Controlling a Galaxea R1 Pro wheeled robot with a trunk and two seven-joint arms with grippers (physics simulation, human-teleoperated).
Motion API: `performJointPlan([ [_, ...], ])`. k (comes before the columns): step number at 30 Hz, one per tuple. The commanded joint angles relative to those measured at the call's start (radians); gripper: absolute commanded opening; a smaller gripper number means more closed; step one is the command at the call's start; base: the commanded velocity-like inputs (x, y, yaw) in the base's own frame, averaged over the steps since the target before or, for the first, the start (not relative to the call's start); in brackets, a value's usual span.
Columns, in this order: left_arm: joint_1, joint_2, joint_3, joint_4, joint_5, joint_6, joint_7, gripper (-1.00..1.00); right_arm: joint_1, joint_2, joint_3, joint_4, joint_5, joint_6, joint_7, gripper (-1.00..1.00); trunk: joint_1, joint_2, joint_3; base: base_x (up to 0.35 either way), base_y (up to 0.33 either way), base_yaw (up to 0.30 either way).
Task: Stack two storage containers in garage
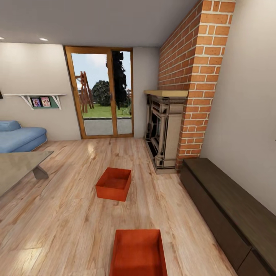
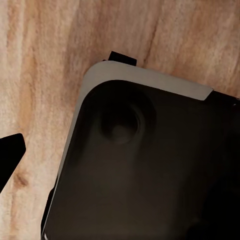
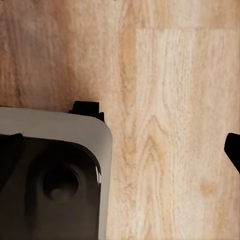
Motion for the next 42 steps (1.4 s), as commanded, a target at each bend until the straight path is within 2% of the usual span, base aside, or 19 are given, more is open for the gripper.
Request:
performJointPlan([
  [1, 0.000, -0.001, 0.002, 0.000, 0.002, -0.002, 0.001, 1.00, -0.001, 0.001, 0.003, 0.003, 0.008, -0.007, -0.001, 1.00, 0.000, -0.001, -0.001, 0.000, -0.099, 0.000],
  [11, 0.000, 0.001, 0.001, 0.002, 0.004, -0.002, 0.001, 1.00, -0.001, 0.003, 0.003, 0.003, 0.010, 0.001, -0.001, 1.00, 0.000, -0.001, -0.002, 0.000, -0.066, 0.000],
  [27, 0.000, 0.002, 0.002, 0.003, 0.000, -0.001, 0.003, 1.00, -0.001, 0.006, 0.005, 0.003, 0.013, 0.008, -0.002, 1.00, 0.000, -0.001, -0.026, 0.000, 0.000, 0.000],
  [33, 0.000, -0.003, 0.003, 0.003, 0.000, -0.001, 0.003, 1.00, -0.001, 0.011, 0.006, 0.003, 0.014, 0.040, 0.003, 1.00, 0.000, -0.001, -0.035, 0.000, 0.000, 0.015],
  [34, 0.000, -0.003, 0.003, 0.002, 0.000, -0.001, 0.003, 1.00, -0.001, 0.011, 0.007, 0.003, 0.016, 0.043, 0.003, 1.00, 0.000, -0.001, -0.037, 0.000, 0.000, 0.074],
  [37, 0.000, 0.000, 0.002, 0.002, -0.001, -0.001, 0.003, 1.00, -0.001, 0.014, 0.049, 0.003, 0.045, 0.063, 0.001, 1.00, 0.000, -0.001, -0.042, 0.000, 0.000, 0.096],
  [42, 0.000, -0.001, 0.002, 0.003, -0.001, -0.001, 0.003, 1.00, -0.001, 0.017, 0.065, 0.003, 0.056, 0.065, 0.000, 1.00, 0.000, -0.001, -0.050, 0.000, 0.000, 0.106],
])
